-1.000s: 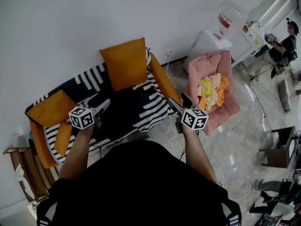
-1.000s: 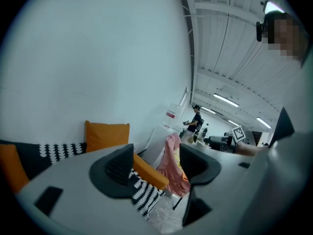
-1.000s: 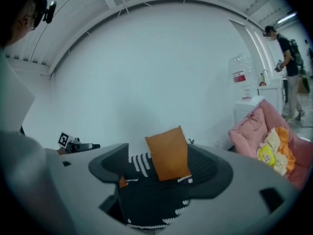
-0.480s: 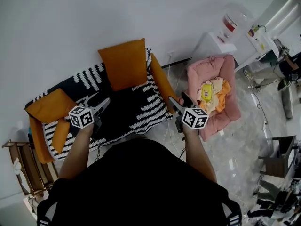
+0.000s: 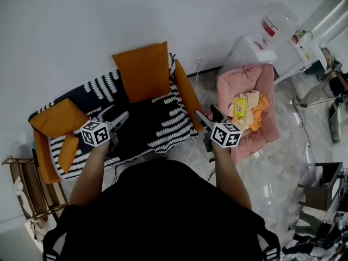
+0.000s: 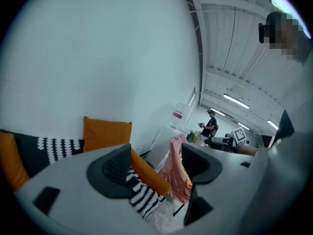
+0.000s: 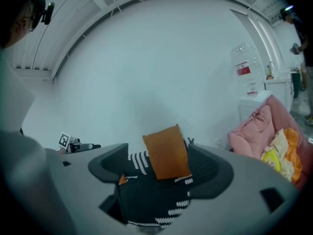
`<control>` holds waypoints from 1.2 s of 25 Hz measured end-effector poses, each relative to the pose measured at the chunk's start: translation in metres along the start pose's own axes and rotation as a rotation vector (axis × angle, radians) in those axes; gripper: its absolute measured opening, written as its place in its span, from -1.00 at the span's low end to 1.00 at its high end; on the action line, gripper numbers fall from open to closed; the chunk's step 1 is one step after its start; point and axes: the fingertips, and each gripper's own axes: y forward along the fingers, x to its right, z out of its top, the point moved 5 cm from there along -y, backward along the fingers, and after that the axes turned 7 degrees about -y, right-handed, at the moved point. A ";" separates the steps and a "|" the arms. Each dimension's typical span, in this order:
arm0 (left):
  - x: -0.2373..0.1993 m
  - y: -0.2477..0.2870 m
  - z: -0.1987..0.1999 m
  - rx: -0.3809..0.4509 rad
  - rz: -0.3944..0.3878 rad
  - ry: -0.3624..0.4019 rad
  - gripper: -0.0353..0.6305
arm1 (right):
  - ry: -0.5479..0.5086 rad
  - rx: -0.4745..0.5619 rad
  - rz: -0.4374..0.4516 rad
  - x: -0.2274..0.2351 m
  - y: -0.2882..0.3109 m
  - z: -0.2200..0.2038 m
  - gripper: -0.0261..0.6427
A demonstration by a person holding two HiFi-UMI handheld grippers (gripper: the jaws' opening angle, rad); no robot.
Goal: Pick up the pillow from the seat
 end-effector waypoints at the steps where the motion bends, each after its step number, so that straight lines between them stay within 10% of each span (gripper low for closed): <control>1: 0.001 0.001 -0.001 -0.002 0.001 0.002 0.06 | -0.001 -0.001 0.000 0.002 0.001 0.001 0.20; 30: -0.031 0.029 0.009 -0.019 -0.007 -0.045 0.14 | 0.013 -0.038 -0.050 0.015 0.038 0.007 0.20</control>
